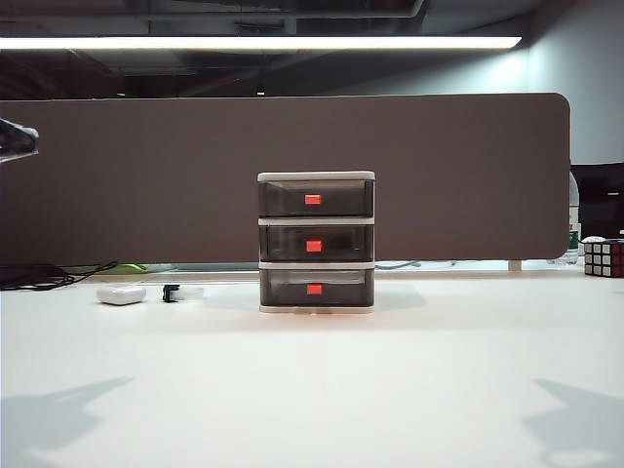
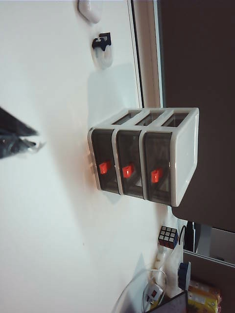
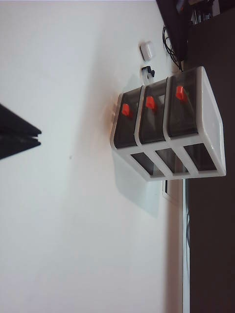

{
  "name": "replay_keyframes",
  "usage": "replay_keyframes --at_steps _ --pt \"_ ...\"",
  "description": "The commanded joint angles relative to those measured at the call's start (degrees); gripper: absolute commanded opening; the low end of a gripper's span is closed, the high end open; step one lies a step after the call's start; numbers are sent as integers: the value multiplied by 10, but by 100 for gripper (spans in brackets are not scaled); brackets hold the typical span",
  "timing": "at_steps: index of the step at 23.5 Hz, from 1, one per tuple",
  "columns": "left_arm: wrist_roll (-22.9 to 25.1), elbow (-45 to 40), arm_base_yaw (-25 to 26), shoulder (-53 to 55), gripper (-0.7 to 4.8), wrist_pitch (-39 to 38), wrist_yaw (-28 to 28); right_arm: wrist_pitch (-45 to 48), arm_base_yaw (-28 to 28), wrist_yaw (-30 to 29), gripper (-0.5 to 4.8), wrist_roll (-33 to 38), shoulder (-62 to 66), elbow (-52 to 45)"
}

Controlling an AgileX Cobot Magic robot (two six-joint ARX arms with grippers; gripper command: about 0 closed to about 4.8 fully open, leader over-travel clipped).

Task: Open the second layer of the drawer on the table, pick up a pack of napkins on the table and put it in, and finally close the drawer.

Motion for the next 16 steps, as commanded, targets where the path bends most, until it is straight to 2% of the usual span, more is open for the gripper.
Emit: replay_keyframes --at_steps 1,5,11,12,16 --pt "22 3 7 2 -6 -3 0 16 -2 10 -5 -23 -1 -4" --pt "26 3 71 2 -6 -6 11 18 -25 19 -5 -24 -1 -3" --pt "26 3 187 2 -6 13 77 22 -81 17 -5 -30 -1 -3" --pt "25 3 226 2 -6 12 106 23 -97 14 -4 -34 -1 -3" --pt "24 3 276 1 -6 12 122 30 -121 16 -5 -38 -1 -4"
